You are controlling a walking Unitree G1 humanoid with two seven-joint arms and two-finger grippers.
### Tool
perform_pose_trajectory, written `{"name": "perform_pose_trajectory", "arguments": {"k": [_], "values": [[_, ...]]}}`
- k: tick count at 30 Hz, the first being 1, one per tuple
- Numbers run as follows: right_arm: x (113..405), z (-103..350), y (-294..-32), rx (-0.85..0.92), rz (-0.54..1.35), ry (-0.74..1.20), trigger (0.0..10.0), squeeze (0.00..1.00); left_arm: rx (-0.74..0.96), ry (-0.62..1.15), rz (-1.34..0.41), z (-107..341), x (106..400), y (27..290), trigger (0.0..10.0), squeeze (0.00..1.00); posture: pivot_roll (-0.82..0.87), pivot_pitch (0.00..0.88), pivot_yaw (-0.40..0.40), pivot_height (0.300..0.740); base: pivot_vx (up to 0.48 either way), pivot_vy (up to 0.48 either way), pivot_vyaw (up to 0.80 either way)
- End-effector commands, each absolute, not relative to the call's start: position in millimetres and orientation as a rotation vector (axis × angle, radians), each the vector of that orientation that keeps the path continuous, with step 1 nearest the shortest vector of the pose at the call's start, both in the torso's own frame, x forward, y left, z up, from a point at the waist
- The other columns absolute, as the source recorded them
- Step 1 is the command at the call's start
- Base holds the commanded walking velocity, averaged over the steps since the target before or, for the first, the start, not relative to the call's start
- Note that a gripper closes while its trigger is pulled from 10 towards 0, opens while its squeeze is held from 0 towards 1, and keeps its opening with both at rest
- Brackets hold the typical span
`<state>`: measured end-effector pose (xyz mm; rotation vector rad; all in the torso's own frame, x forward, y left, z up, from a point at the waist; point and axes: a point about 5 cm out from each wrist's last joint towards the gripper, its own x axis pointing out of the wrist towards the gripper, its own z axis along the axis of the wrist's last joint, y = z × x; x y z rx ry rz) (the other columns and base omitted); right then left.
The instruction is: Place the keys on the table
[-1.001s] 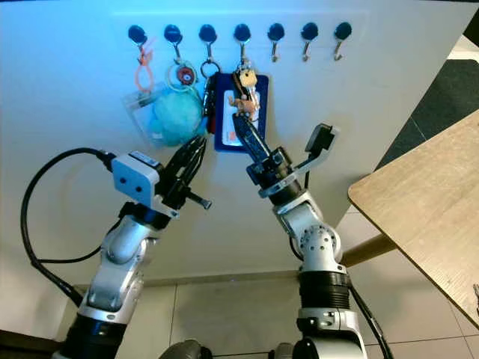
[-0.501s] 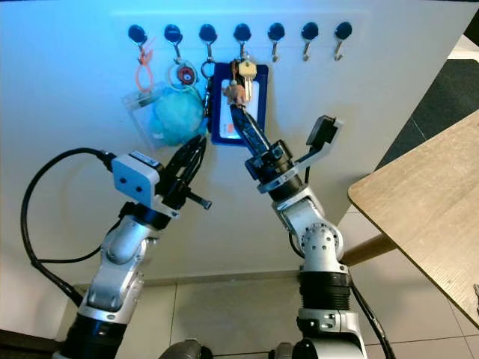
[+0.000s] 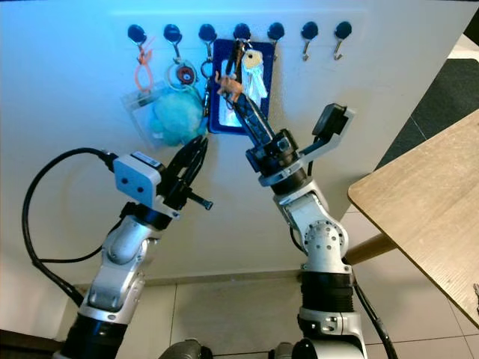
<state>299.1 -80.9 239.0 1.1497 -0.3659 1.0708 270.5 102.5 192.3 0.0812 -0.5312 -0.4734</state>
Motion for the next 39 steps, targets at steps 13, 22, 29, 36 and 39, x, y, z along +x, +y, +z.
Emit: {"name": "perform_pose_trajectory", "arguments": {"k": [13,22,29,36,39], "values": [[283.4,267.4,-62.9,1.147,1.210,-0.437,0.0,0.00,0.100,-0.533,-0.481,191.1,269.1,102.1,10.0,0.00,0.04,0.103,0.002,0.740,0.000,0.000,0.00],[241.8,227.5,-97.9,1.060,1.125,-0.321,0.0,0.00,0.167,-0.422,-0.483,155.7,258.9,128.3,10.0,0.00,0.03,0.086,0.019,0.740,0.000,0.000,0.00],[224.6,205.3,-117.5,1.027,0.999,-0.266,0.0,0.00,0.177,-0.276,-0.469,121.1,246.7,151.2,10.0,0.00,0.03,0.070,0.037,0.740,0.000,0.000,0.00],[219.5,152.9,-141.9,0.936,0.735,-0.143,0.0,0.00,0.124,0.036,-0.324,60.7,243.3,182.8,10.0,0.00,0.02,0.056,0.038,0.740,0.000,0.000,0.00],[222.3,91.3,-166.2,0.838,0.445,0.010,0.0,0.00,0.032,0.291,-0.198,14.0,241.6,198.6,10.0,0.00,0.01,0.033,0.046,0.740,0.000,0.000,0.00]]}}
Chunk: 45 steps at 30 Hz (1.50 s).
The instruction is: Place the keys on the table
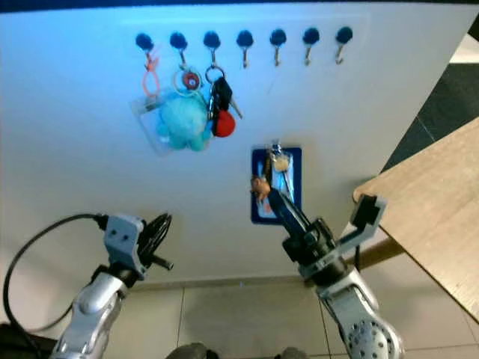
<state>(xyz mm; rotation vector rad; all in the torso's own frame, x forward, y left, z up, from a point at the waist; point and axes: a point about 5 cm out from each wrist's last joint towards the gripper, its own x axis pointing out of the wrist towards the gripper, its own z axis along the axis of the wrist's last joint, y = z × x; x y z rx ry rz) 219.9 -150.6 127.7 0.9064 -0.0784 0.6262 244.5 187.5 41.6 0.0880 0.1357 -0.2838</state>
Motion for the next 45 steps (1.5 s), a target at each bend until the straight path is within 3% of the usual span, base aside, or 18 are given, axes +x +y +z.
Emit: {"name": "perform_pose_trajectory", "arguments": {"k": [1,6,9,16,17,18,22,26,29,38,45], "values": [[222.3,91.3,-166.2,0.838,0.445,0.010,0.0,0.00,0.032,0.291,-0.198,14.0,241.6,198.6,10.0,0.00,0.01,0.033,0.046,0.740,0.000,0.000,0.00],[225.2,42.1,-176.6,0.684,0.273,0.203,0.0,0.00,-0.039,0.445,-0.079,-10.9,241.5,206.0,10.0,0.00,0.00,0.026,0.050,0.740,0.000,0.000,0.00],[217.3,-16.5,-175.2,0.431,0.209,0.513,0.0,0.00,-0.078,0.580,-0.035,-27.8,243.7,200.4,10.0,0.00,-0.01,0.017,0.050,0.740,0.000,0.000,0.00],[198.2,-53.9,-181.9,0.326,0.099,0.697,0.0,0.00,-0.035,0.684,-0.063,-38.2,245.9,188.9,10.0,0.00,0.01,0.012,0.033,0.740,0.000,0.000,0.00],[195.4,-57.9,-186.2,0.327,0.039,0.705,10.0,0.00,-0.003,0.717,-0.065,-42.2,242.6,188.8,10.0,0.00,0.01,0.013,0.034,0.740,0.000,0.000,0.00],[195.4,-57.9,-186.2,0.327,0.039,0.705,10.0,0.00,-0.003,0.717,-0.065,-42.2,242.6,188.8,10.0,0.00,0.01,0.013,0.034,0.740,0.000,0.000,0.00],[186.0,-63.4,-215.8,0.391,-0.279,0.664,10.0,0.00,0.135,0.771,-0.063,-50.3,233.7,192.3,10.0,0.00,0.01,0.009,0.041,0.740,0.000,0.000,0.00],[181.7,-65.3,-224.2,0.384,-0.345,0.649,10.0,0.00,0.123,0.774,-0.061,-51.1,233.2,191.8,10.0,0.00,0.01,0.009,0.041,0.740,0.000,0.000,0.00],[179.0,-66.7,-228.4,0.251,-0.319,0.666,10.0,0.00,0.198,0.839,-0.128,-60.0,220.8,193.6,10.0,0.00,0.00,0.007,0.044,0.740,0.000,0.000,0.00],[185.0,-61.3,-237.3,0.212,-0.381,0.608,10.0,0.00,0.164,0.850,-0.110,-63.1,218.1,189.1,10.0,0.00,0.00,0.008,0.032,0.740,0.000,0.000,0.00],[191.7,-62.0,-221.2,0.111,-0.227,0.630,10.0,0.00,0.166,0.842,-0.149,-64.7,216.3,181.6,10.0,0.00,0.00,0.001,0.029,0.740,0.000,0.000,0.00]]}}
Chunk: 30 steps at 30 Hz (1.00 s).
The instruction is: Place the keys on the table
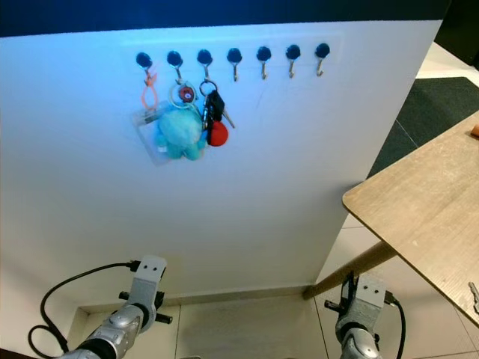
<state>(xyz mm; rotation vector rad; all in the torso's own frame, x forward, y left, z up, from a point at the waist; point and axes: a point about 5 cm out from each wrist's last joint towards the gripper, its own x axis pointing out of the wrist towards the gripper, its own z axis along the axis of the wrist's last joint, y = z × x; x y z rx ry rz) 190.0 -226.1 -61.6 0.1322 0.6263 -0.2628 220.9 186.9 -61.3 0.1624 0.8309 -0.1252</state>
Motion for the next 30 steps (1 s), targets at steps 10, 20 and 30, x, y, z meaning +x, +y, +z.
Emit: {"name": "perform_pose_trajectory", "arguments": {"k": [10,20,30], "values": [[168.9,-81.8,-198.8,0.200,-0.100,0.784,10.0,0.00,0.116,0.895,-0.105,-74.6,199.9,184.0,10.0,0.00,-0.01,0.000,0.013,0.740,0.000,0.000,0.00],[156.5,-86.8,-204.1,0.194,-0.131,0.819,10.0,0.00,0.125,0.937,-0.104,-79.6,191.2,184.8,10.0,0.00,-0.02,0.000,0.029,0.740,0.000,0.000,0.00],[153.8,-90.2,-194.2,0.240,-0.095,0.852,10.0,0.00,0.073,0.929,-0.106,-77.6,197.5,176.8,10.0,0.00,-0.02,0.000,0.018,0.740,0.000,0.000,0.00]]}}
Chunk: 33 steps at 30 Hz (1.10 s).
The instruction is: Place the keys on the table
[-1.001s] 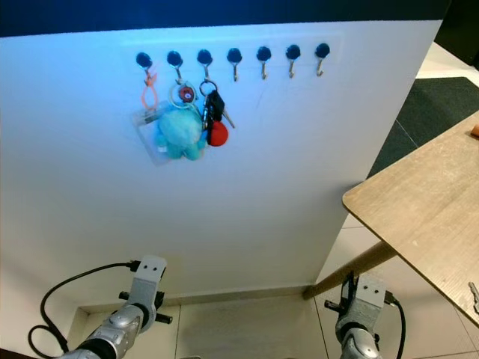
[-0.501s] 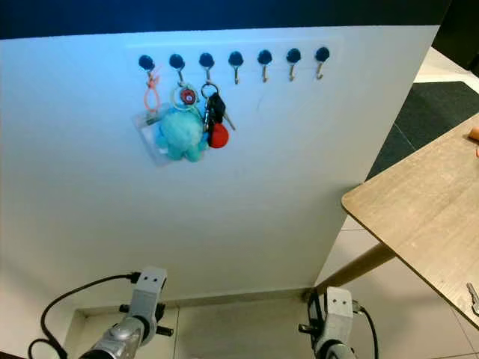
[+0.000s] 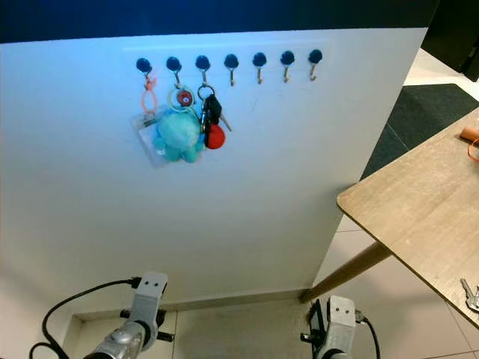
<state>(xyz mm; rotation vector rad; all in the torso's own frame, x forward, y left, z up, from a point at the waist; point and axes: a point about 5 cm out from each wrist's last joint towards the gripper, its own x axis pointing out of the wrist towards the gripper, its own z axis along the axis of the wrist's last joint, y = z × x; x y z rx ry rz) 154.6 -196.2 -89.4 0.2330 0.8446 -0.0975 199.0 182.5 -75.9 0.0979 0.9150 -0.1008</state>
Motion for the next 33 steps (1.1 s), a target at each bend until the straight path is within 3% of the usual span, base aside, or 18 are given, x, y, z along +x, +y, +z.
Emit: {"name": "perform_pose_trajectory", "arguments": {"k": [1,33], "values": [[154.2,-90.1,-194.0,0.242,-0.097,0.851,10.0,0.00,0.079,0.936,-0.112,-77.9,197.1,176.5,10.0,0.00,-0.02,0.000,0.018,0.740,0.000,0.000,0.00],[165.8,-84.8,-198.5,0.193,-0.092,0.825,10.0,0.00,0.181,0.954,-0.117,-80.0,189.7,191.2,10.0,0.00,0.00,0.010,0.019,0.740,0.000,0.000,0.00]]}}
